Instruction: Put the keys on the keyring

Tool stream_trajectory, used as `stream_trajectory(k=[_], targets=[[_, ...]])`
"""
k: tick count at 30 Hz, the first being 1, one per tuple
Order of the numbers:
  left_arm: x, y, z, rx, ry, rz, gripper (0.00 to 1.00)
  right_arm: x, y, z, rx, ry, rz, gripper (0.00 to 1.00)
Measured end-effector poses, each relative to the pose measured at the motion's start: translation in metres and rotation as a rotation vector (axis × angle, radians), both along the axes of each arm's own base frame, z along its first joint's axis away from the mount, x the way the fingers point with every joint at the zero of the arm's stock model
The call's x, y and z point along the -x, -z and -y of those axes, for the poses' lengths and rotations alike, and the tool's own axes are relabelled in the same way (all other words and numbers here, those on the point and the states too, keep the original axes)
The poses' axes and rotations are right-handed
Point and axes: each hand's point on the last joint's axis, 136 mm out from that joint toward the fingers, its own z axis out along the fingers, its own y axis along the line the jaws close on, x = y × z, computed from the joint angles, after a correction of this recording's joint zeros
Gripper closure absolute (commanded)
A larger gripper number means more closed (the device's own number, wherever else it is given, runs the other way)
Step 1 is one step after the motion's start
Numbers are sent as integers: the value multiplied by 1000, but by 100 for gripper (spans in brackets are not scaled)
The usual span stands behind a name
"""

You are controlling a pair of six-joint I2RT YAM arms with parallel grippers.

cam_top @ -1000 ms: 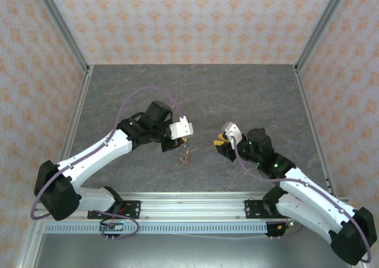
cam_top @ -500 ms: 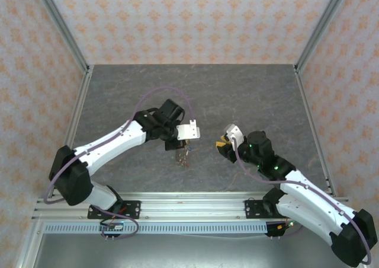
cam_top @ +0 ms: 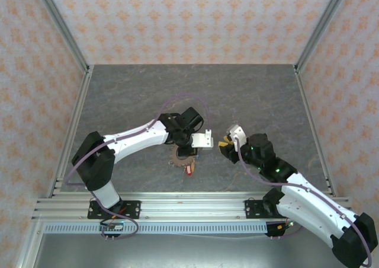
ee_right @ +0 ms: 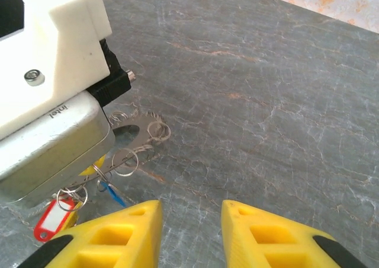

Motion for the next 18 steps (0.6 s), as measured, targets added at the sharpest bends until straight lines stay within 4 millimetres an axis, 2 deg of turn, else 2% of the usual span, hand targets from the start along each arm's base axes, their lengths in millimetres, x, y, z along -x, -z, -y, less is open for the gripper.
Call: stream_trajectory(k=[7, 14, 18], targets=[[8, 7, 16, 28, 7, -37, 98, -2, 8, 5, 3, 35, -19, 68], [16, 24, 34, 57, -5, -107, 92, -7, 13, 12, -13, 99, -27, 68], [17, 25, 43, 93, -30, -140, 86, -10, 14, 18, -27, 147, -33, 68]])
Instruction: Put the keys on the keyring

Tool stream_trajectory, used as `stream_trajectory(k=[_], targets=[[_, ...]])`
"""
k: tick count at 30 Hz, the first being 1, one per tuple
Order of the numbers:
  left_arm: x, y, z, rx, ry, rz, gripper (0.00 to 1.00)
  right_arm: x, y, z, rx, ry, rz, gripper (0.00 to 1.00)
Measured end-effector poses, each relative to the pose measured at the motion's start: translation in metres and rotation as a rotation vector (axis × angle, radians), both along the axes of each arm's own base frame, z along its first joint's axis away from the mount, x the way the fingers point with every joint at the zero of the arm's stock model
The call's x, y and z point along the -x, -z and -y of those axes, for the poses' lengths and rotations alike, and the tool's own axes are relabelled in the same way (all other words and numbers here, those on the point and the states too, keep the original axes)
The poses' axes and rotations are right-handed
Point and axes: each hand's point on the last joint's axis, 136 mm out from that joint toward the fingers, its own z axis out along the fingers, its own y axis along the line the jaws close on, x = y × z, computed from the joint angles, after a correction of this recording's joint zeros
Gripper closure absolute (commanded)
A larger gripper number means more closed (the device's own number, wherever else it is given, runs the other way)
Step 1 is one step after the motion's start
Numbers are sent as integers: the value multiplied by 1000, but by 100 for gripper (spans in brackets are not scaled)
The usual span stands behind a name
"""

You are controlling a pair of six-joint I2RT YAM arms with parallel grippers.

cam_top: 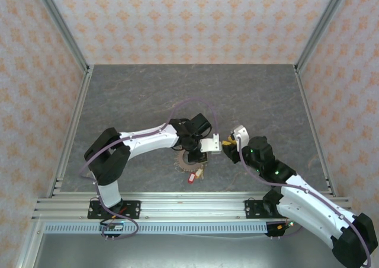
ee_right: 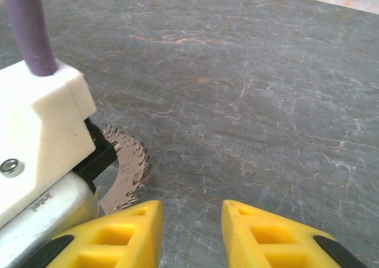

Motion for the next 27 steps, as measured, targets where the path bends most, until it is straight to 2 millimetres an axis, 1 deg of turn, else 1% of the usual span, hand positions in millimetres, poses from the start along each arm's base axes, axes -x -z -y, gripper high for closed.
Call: stream_trajectory(k=[2, 5, 6, 9, 12, 14, 17, 20, 22, 25, 27], targets=[[0, -2, 4, 32, -12, -4, 85, -2, -3, 1, -21, 21, 0, 68], [3, -11, 7, 81, -24, -3, 77, -5, -4, 1, -60, 52, -19, 67], [4, -15, 7, 99, -28, 0, 76, -6, -4, 1, -72, 60, -26, 67], [6, -34, 8, 166, -43, 20, 76, -9, -3, 0, -108, 84, -54, 67], [0, -53, 4, 242, -91, 62, 76, -11, 2, -2, -153, 118, -103, 68], [-6, -63, -6, 289, -154, 84, 76, -13, 12, -3, -179, 150, -165, 68], [-22, -73, -31, 356, -294, 114, 75, -14, 33, -4, -194, 196, -267, 68], [-36, -75, -59, 397, -450, 155, 71, -12, 51, -9, -202, 214, -353, 68], [-41, -73, -77, 416, -557, 188, 70, -10, 63, -14, -209, 214, -414, 68], [-45, -74, -101, 446, -697, 247, 58, -9, 75, -24, -216, 203, -501, 69], [-47, -78, -116, 468, -774, 294, 53, -10, 78, -34, -224, 185, -551, 71]])
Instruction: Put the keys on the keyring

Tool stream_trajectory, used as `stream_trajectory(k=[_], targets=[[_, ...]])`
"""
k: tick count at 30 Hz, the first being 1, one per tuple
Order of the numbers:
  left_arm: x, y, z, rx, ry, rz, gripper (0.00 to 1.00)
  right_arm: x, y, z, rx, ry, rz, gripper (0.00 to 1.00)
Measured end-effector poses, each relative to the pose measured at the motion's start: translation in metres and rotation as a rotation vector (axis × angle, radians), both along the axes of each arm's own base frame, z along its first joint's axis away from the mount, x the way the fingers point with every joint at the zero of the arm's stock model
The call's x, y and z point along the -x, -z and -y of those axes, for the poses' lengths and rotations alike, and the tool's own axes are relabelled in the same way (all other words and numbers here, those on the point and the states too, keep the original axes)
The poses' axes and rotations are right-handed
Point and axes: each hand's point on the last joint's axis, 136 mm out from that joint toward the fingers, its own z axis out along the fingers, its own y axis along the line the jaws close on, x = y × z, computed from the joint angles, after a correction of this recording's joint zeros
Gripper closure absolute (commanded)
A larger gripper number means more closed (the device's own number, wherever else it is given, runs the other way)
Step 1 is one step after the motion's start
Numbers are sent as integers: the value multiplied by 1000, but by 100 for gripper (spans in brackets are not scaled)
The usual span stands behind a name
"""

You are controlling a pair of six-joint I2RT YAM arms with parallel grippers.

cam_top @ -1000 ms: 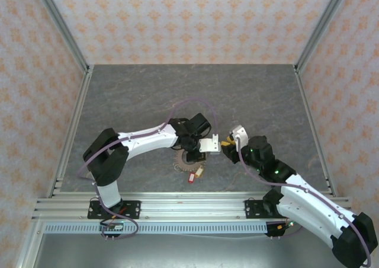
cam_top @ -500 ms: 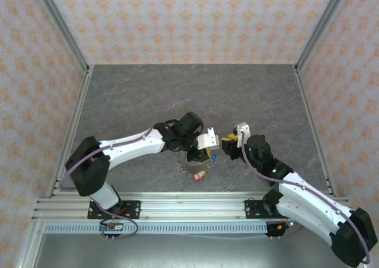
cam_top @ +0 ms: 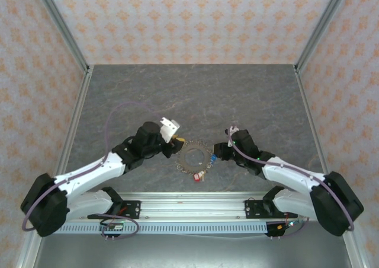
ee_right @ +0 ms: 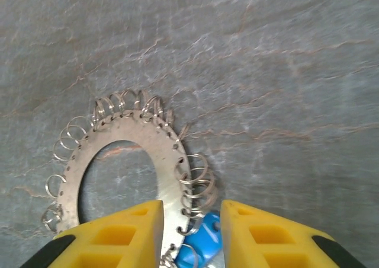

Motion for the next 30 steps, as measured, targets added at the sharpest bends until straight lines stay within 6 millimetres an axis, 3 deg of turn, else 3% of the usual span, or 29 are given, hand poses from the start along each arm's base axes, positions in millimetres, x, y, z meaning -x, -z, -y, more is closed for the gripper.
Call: stream_trajectory(k=[4, 9, 22, 26, 30], targets=[[-6, -12, -27, 33, -153, 74, 43, -4, 5, -22, -42, -41, -84, 72], [-12, -17, -44, 38, -255, 107, 38, -4, 11, -45, -70, -97, -166, 71], [-19, -8, -51, 3, -316, 89, 33, 12, 36, -71, -64, -198, -319, 67], [-21, -10, -52, 3, -324, 96, 33, 8, 42, -71, -31, -186, -345, 66], [-21, -10, -53, -1, -330, 96, 32, -7, 43, -69, 24, -139, -322, 65]])
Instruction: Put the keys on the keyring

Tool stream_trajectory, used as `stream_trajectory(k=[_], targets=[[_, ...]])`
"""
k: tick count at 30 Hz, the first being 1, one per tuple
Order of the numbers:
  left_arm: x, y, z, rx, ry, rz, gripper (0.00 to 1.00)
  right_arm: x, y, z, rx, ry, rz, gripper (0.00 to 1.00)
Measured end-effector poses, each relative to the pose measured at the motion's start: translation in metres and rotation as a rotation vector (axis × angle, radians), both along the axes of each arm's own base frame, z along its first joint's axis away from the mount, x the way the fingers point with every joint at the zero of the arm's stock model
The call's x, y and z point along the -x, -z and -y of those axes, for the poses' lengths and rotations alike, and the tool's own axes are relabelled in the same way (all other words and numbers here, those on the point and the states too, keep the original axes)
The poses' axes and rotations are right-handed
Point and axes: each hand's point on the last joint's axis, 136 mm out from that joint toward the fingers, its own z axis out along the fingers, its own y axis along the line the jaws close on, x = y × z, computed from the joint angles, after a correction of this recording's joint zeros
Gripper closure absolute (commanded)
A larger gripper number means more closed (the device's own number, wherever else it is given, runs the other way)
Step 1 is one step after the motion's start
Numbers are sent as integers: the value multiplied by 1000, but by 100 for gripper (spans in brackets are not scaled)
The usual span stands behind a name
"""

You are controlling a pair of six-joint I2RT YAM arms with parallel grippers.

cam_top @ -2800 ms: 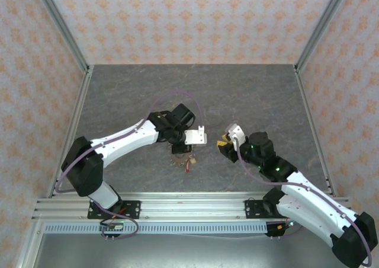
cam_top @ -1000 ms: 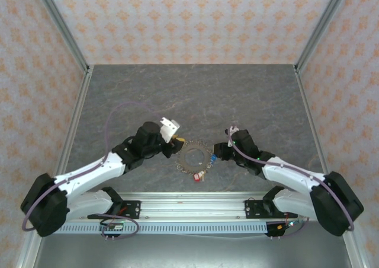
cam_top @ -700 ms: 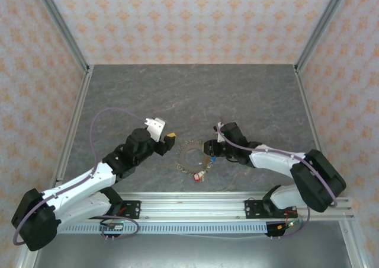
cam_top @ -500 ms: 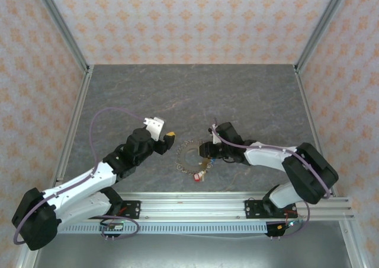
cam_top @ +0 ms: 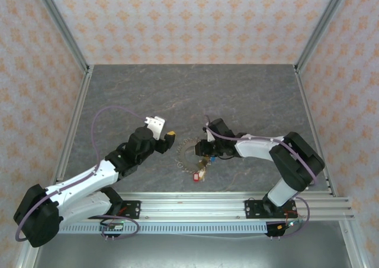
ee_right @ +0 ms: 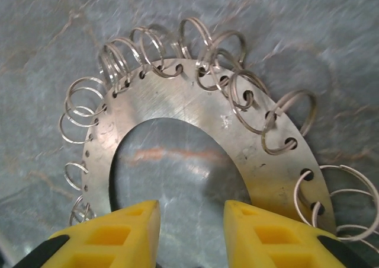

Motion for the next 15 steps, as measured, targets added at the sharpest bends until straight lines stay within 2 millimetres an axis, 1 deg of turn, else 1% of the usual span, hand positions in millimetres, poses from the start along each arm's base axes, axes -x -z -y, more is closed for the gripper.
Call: stream_trajectory(k=[6, 11, 13, 15], targets=[[0, -1, -2, -1, -5, 3, 31, -23, 2, 16, 108, 91, 80, 65], [0, 0, -4, -9, -14, 0, 30, -33, 1, 26, 151, 140, 120, 63], [0, 1, -6, -18, -25, 0, 27, -36, -6, 29, 153, 156, 144, 61], [-1, 2, -10, -29, -43, -1, 29, -39, -25, 36, 142, 178, 209, 58]])
